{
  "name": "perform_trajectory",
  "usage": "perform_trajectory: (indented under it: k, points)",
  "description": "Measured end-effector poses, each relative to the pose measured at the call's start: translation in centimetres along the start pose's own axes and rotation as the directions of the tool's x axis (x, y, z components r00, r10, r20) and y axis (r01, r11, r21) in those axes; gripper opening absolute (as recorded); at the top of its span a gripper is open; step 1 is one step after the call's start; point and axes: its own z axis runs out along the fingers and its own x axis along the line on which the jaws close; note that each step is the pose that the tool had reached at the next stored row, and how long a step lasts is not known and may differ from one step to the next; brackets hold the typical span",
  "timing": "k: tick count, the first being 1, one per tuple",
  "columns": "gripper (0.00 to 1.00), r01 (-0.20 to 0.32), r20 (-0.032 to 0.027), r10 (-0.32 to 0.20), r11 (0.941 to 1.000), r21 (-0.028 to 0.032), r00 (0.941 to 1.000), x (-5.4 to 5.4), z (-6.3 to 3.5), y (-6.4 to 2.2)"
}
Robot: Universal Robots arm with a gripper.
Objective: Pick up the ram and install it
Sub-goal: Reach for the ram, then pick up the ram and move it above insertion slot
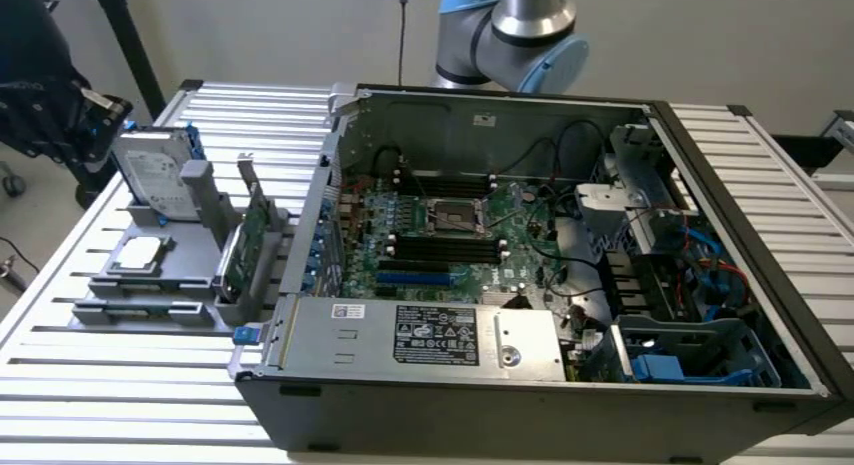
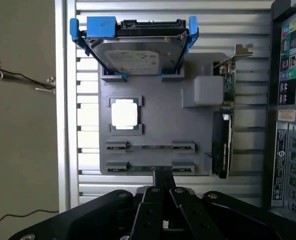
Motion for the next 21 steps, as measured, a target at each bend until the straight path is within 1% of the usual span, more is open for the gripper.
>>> perform_trajectory:
  k: [2, 6, 13, 16, 17, 19, 21]
  points:
    - [0.11, 0.003, -0.0002, -0.003, 1.0000, 0.0001, 1.0000, 0.0, 0.20, -0.40]
    - [0.11, 0.016, -0.0006, -0.016, 0.9999, 0.0012, 0.9999, -0.2, 0.92, -0.77]
    - [0.11, 0.034, -0.0012, -0.034, 0.9994, 0.0017, 0.9994, -0.2, 2.19, -0.93]
    - [0.11, 0.036, -0.0014, -0.036, 0.9993, 0.0024, 0.9994, 0.0, 2.70, -0.95]
    - [0.11, 0.036, -0.0014, -0.036, 0.9993, 0.0040, 0.9994, 0.0, 2.75, -0.95]
    - [0.11, 0.036, -0.0020, -0.036, 0.9993, 0.0042, 0.9994, 0.0, 2.74, -0.96]
    - [0.11, 0.036, -0.0043, -0.036, 0.9993, 0.0042, 0.9993, 0.0, 2.76, -0.95]
